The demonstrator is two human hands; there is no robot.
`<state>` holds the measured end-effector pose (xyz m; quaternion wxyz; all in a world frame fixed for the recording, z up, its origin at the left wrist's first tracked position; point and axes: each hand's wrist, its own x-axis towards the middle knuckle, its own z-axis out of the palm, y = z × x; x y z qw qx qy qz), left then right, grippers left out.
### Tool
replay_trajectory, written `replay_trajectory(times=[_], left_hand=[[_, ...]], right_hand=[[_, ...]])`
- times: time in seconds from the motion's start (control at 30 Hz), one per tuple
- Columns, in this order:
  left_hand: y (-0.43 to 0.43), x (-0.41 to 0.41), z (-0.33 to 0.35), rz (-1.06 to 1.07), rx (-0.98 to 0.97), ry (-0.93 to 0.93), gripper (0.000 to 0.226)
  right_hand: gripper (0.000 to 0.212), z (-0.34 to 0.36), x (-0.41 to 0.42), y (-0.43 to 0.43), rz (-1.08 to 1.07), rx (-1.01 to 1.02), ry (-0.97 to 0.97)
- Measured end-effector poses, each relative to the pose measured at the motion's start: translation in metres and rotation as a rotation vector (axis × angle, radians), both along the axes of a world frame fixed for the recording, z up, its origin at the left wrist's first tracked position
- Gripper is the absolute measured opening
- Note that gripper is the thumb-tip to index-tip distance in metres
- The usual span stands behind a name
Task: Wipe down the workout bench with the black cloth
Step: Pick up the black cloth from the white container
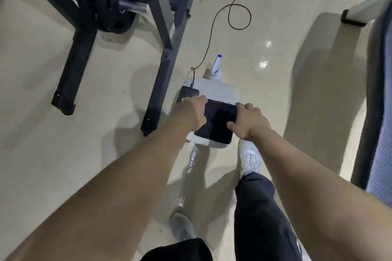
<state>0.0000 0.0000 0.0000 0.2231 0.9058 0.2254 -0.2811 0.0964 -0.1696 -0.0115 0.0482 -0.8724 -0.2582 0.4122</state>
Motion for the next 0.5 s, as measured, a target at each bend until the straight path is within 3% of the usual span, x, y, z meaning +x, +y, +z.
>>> replay_trajectory(times=[0.3, 0.5], left_hand=[[-0.006, 0.028, -0.143, 0.03, 0.06, -0.05, 0.05], [-0.013, 0.03, -0.153, 0.071, 0.157, -0.098, 0.018]], right_hand=[[0.059, -0.136, 0.002, 0.001, -0.098, 0.068, -0.035], [0.059, -0.152, -0.001, -0.004, -0.182, 0.123, -0.06]])
